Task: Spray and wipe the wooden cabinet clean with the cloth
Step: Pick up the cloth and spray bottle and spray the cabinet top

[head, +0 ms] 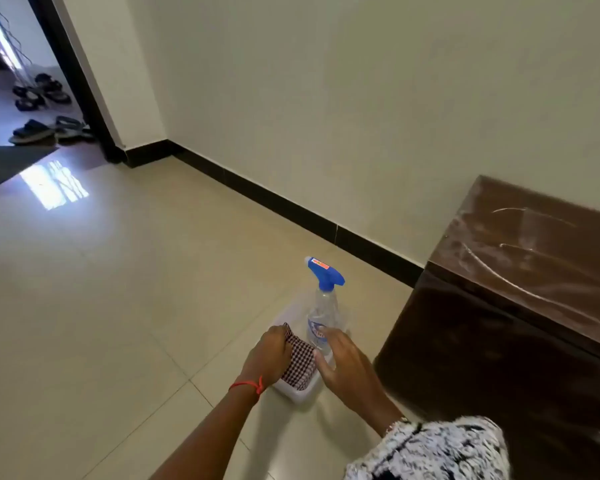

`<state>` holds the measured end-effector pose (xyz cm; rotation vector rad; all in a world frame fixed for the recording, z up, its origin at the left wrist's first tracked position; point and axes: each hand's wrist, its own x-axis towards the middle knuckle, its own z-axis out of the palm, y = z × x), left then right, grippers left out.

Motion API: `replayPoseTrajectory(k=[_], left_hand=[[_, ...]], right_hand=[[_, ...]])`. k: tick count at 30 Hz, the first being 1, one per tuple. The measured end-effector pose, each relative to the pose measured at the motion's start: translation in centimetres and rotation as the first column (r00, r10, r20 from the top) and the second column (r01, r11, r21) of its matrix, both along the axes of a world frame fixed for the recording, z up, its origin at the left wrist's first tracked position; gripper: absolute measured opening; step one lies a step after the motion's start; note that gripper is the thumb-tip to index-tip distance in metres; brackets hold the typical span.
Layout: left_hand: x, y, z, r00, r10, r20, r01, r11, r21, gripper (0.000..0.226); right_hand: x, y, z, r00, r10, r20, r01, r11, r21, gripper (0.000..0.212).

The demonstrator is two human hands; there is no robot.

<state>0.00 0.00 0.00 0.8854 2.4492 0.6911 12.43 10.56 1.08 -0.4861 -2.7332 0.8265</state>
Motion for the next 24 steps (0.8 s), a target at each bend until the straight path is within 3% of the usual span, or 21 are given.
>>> replayPoseTrajectory(k=[9, 12, 14, 15, 21, 24], left_hand=[[-3.5, 3.3, -7.3, 1.0, 0.012, 0.029, -0.004, 0.964, -0.265, 0.039], [-3.9, 4.1, -8.5, 0.999, 0.016, 0.033, -0.005, 0.949, -0.315, 0.039], [-4.0, 4.5, -9.3, 1.0, 0.015, 0.001, -0.014, 0.945, -0.326, 0.039], [-4.1, 4.7, -9.6, 1.0, 0.006, -0.027, -0.015, 0.944, -0.33, 0.038], [-3.9, 5.3, -11.1, 0.987, -0.083, -0.138, 0.024, 0.924, -0.382, 0.029], [-3.8, 5.2, -11.3, 0.991, -0.022, -0.132, -0.02, 0.949, -0.314, 0.022]], right_hand=[[-3.6, 1.2, -5.8, 0.989, -0.06, 0.136, 0.101, 0.94, -0.325, 0.05], [-5.0, 1.5, -7.4, 0.976, -0.085, 0.202, 0.159, 0.908, -0.388, 0.033], [-6.1, 1.6, -8.6, 0.96, -0.117, 0.254, 0.212, 0.897, -0.387, 0.008], [-6.7, 1.6, -8.9, 0.953, -0.125, 0.277, 0.226, 0.9, -0.372, 0.005], [-8.3, 1.4, -9.8, 0.948, -0.128, 0.293, 0.22, 0.926, -0.306, 0.009], [-8.1, 1.4, -9.9, 0.948, -0.107, 0.3, 0.194, 0.941, -0.278, 0.012]])
